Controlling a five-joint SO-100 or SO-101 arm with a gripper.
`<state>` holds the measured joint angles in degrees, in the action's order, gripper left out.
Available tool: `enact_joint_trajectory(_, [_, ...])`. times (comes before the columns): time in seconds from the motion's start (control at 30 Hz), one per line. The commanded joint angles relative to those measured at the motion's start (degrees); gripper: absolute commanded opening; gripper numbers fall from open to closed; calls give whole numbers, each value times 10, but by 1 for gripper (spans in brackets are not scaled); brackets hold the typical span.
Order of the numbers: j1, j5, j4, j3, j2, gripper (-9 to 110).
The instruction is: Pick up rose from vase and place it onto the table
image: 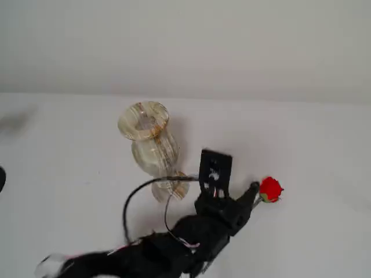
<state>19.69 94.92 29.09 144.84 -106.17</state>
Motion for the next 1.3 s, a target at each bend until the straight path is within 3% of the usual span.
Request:
enact_joint_trajectory(0.0, [-12,-105,-318,-40,-268,35])
enact_joint_trajectory(0.27, [-65,-351,-723,-143,-461,18])
enact_joint_trajectory(0.43, [-107,-516,-870,-148,-562,1])
enact_joint_trajectory(0.53, [-124,-611,-939,-142,-603,0])
enact_joint_trajectory(0.7, [-172,-763,-998,-76,-709,3])
enact_joint_trajectory(0.87, [-252,-774,-1040,27,-843,0])
enact_joint_trajectory(1.27, [-320,-843,-1029,181,-843,0])
